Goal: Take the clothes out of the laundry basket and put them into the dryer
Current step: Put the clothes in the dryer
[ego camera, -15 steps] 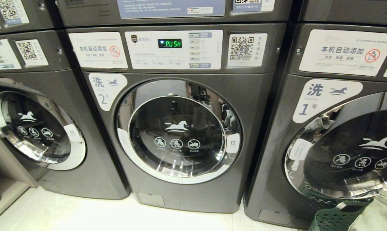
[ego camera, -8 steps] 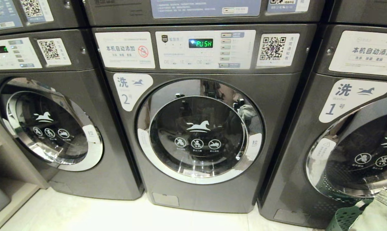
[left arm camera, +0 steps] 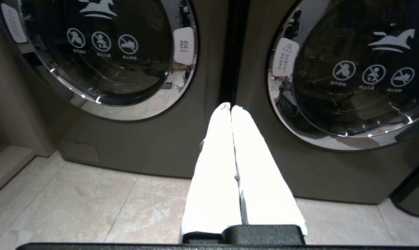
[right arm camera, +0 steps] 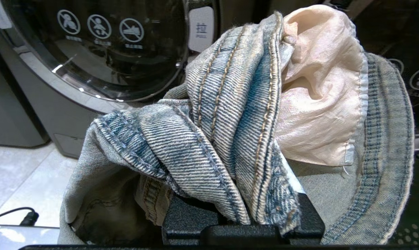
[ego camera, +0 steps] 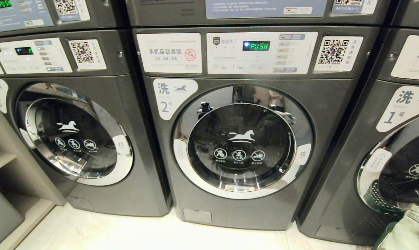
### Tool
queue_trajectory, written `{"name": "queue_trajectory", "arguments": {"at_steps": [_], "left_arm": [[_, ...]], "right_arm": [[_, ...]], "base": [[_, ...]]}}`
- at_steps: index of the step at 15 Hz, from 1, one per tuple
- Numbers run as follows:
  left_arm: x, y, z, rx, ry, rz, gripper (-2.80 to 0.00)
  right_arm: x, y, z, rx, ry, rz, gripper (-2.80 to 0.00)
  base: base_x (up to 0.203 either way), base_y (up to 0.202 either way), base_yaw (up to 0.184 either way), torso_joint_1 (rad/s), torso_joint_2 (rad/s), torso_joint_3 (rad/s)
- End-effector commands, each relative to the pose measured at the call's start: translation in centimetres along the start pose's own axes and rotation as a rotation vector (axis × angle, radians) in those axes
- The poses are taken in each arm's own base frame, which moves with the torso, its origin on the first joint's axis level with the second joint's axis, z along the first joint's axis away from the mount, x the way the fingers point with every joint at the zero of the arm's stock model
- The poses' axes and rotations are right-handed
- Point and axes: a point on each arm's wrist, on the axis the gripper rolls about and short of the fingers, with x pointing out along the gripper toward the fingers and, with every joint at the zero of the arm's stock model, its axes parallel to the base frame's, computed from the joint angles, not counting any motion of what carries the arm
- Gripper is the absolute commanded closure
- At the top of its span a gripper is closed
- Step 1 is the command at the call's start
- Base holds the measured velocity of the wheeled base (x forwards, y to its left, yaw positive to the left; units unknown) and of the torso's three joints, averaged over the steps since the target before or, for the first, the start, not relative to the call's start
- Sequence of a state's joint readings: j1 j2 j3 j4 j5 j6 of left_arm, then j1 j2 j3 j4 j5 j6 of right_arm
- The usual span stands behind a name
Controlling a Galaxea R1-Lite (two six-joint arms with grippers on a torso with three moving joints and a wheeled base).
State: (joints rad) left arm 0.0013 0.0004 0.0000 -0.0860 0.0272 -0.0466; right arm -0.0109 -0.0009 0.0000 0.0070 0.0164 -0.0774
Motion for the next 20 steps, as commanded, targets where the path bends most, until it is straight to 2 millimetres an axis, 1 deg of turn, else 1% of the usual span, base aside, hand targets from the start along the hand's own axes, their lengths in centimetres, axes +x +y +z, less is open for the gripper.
{"name": "queue_trajectory", "arguments": {"at_steps": [1,4,10,17,20], "left_arm": [[0.16,0.03,-0.82,0.0,0.027,0.002,0.0],[0.15,0.03,-0.81,0.0,0.026,0.002,0.0],[0.16,0.03,-0.83,0.0,0.028,0.002,0.0],[0.15,0.03,-0.81,0.0,0.026,0.002,0.0],[0.16,0.03,-0.81,0.0,0.027,0.002,0.0]], "right_arm": [[0.01,0.0,0.01,-0.001,0.0,0.001,0.0],[0.01,0.0,0.0,-0.001,0.001,0.001,0.0],[0.02,0.0,-0.03,-0.005,0.001,0.001,0.0],[0.02,0.0,-0.03,-0.005,0.001,0.001,0.0],[0.02,0.0,-0.03,-0.005,0.001,0.001,0.0]], "base": [[0.0,0.197,-0.002,0.004,0.0,0.004],[0.0,0.143,-0.002,0.004,0.0,0.005],[0.0,0.0,0.0,0.014,-0.01,-0.021],[0.0,0.0,0.0,0.119,-0.43,-0.238],[0.0,0.0,0.0,0.338,-0.47,-0.258]]}}
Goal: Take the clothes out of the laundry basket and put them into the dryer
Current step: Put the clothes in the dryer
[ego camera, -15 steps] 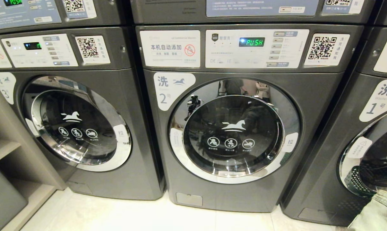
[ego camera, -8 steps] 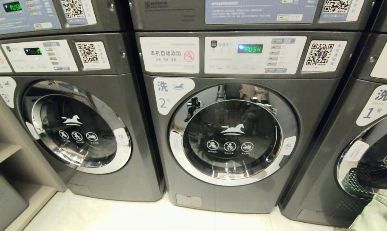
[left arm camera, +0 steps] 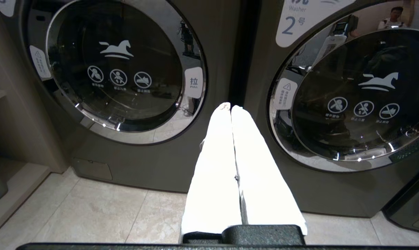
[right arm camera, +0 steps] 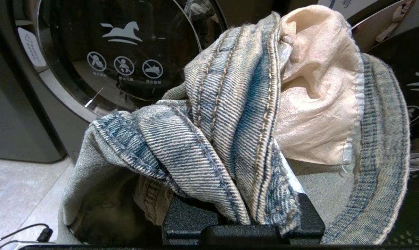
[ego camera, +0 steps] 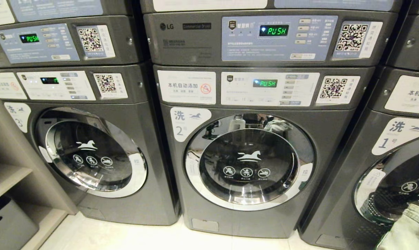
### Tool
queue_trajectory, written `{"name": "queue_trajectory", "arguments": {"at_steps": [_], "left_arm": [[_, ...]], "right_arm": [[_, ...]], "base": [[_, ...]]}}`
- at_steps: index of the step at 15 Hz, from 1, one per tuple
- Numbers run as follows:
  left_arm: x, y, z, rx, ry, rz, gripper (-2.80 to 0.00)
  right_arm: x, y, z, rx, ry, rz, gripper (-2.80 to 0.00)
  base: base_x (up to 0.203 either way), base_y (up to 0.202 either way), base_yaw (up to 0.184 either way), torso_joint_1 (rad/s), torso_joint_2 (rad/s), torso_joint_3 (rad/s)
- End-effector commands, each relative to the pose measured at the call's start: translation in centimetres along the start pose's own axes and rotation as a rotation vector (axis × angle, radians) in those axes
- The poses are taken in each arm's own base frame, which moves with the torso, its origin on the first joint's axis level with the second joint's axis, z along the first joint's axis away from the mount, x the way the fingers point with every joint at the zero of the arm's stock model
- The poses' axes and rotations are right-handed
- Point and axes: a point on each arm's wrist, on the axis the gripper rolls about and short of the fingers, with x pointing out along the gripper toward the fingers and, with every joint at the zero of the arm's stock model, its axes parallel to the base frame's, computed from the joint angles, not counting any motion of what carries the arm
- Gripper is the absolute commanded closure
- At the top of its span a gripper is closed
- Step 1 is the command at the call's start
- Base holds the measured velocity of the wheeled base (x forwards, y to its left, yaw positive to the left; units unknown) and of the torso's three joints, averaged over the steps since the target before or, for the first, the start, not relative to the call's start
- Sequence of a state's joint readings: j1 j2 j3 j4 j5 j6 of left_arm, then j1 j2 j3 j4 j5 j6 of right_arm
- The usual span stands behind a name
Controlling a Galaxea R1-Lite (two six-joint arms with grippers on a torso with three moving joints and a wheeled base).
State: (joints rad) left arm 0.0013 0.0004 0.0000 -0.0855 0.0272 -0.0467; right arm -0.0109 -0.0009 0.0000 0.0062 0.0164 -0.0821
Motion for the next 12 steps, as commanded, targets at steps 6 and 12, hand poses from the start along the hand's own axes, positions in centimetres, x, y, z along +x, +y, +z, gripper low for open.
{"name": "queue_trajectory", "arguments": {"at_steps": [6,12], "left_arm": [[0.16,0.03,-0.82,0.0,0.028,0.002,0.0],[0.15,0.03,-0.81,0.0,0.025,0.002,0.0]], "right_arm": [[0.02,0.0,-0.04,-0.001,0.002,0.001,0.0],[0.02,0.0,-0.04,-0.001,0.002,0.001,0.0]], "base": [[0.0,0.0,0.0,0.244,-0.49,-0.265],[0.0,0.0,0.0,0.25,-0.52,-0.273]]}}
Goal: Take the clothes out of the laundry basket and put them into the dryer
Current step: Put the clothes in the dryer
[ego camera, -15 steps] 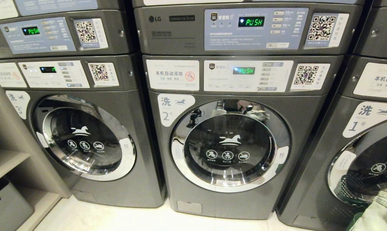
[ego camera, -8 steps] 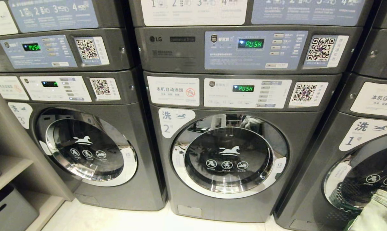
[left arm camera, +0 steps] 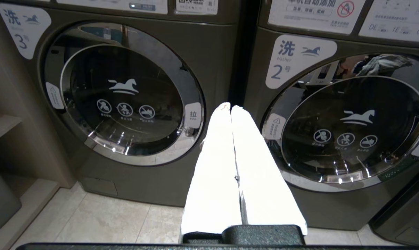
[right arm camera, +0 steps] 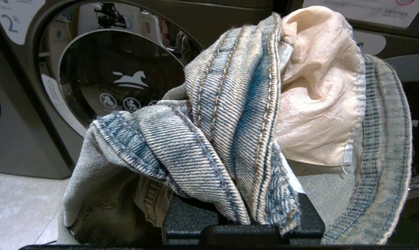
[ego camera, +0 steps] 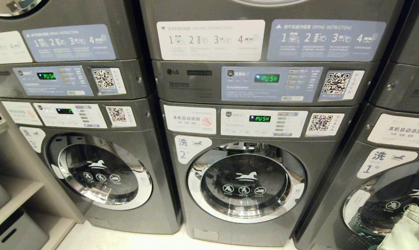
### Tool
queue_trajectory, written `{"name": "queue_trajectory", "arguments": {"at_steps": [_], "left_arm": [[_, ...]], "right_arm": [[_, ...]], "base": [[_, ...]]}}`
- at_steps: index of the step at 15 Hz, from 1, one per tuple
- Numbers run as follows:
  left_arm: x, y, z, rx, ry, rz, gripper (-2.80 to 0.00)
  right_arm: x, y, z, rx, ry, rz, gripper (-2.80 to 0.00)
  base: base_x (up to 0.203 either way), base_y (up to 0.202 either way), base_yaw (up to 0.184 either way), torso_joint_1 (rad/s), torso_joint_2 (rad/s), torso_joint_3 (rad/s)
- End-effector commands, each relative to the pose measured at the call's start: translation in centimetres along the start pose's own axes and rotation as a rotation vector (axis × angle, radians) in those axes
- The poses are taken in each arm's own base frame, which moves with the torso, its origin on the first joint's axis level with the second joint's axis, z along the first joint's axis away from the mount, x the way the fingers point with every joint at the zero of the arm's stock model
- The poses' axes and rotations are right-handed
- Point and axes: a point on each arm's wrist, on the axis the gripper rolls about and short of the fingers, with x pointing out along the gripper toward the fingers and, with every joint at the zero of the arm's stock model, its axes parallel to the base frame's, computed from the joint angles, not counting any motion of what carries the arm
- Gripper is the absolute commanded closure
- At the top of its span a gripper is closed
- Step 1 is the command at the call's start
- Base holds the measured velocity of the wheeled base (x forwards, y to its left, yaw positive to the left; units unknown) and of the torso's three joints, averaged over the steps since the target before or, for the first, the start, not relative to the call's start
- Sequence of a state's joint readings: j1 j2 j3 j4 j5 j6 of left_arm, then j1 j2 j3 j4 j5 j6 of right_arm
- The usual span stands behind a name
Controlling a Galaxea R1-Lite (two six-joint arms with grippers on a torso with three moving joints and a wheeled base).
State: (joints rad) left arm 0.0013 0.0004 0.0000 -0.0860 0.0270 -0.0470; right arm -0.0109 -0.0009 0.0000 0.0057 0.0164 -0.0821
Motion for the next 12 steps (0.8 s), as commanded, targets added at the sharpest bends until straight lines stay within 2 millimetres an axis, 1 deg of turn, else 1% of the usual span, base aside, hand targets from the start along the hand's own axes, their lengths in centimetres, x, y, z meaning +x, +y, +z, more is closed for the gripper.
{"name": "queue_trajectory", "arguments": {"at_steps": [1,8,12], "left_arm": [[0.16,0.04,-0.82,0.0,0.027,0.002,0.0],[0.15,0.04,-0.83,0.0,0.028,0.002,0.0],[0.16,0.03,-0.81,0.0,0.027,0.002,0.0]], "right_arm": [[0.02,0.0,-0.04,-0.001,0.003,0.001,0.0],[0.01,0.0,-0.05,-0.001,0.002,0.001,0.0],[0.02,0.01,-0.04,-0.002,0.003,0.001,0.0]], "base": [[0.0,0.0,0.0,0.274,-0.55,-0.294],[0.0,0.0,0.0,0.287,-0.58,-0.301],[0.0,0.0,0.0,0.206,-0.41,-0.212]]}}
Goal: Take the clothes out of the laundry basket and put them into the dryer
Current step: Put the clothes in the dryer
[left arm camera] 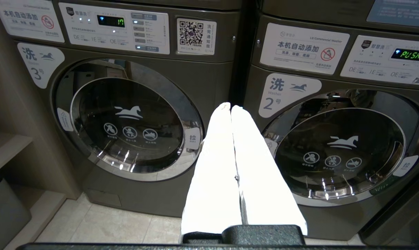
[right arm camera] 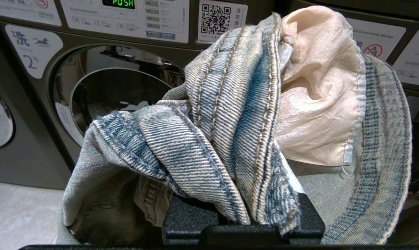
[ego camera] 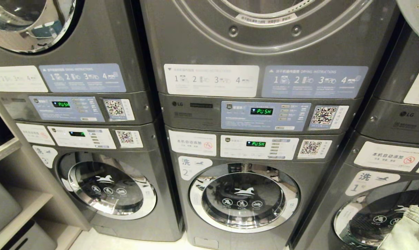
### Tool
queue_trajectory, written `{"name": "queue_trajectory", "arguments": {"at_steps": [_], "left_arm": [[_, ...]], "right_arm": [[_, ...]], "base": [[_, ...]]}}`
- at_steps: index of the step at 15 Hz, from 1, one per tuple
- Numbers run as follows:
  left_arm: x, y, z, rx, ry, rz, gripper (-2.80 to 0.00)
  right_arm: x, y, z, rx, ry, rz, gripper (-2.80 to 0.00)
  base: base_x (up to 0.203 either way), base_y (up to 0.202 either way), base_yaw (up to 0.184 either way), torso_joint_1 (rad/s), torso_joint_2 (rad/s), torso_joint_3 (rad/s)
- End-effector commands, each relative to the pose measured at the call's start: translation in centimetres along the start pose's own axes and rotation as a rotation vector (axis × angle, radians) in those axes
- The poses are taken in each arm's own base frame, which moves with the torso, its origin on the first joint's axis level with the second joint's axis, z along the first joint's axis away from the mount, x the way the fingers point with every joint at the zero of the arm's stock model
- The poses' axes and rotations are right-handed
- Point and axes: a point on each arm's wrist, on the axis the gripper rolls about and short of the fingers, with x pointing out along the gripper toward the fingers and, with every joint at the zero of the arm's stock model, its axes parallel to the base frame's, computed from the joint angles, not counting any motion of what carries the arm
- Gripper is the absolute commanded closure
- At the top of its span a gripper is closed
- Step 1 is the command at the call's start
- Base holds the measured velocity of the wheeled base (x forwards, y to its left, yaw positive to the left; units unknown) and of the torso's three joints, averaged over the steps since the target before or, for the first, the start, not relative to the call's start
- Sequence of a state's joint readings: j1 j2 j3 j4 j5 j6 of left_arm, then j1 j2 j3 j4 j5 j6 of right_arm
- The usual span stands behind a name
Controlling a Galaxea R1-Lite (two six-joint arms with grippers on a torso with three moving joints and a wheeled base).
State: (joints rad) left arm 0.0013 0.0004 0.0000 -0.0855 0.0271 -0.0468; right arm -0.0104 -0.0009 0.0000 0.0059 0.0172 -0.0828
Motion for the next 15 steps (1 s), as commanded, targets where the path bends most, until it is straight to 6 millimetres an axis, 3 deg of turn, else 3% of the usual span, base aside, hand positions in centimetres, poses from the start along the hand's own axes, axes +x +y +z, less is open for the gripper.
{"name": "queue_trajectory", "arguments": {"at_steps": [1,15], "left_arm": [[0.15,0.03,-0.81,0.0,0.025,0.002,0.0],[0.16,0.03,-0.82,0.0,0.028,0.002,0.0]], "right_arm": [[0.02,0.01,-0.04,-0.002,0.003,0.001,0.0],[0.02,0.01,-0.04,-0.005,0.003,0.001,0.0]], "base": [[0.0,0.0,0.0,0.197,-0.36,-0.187],[0.0,0.0,0.0,0.167,-0.33,-0.166]]}}
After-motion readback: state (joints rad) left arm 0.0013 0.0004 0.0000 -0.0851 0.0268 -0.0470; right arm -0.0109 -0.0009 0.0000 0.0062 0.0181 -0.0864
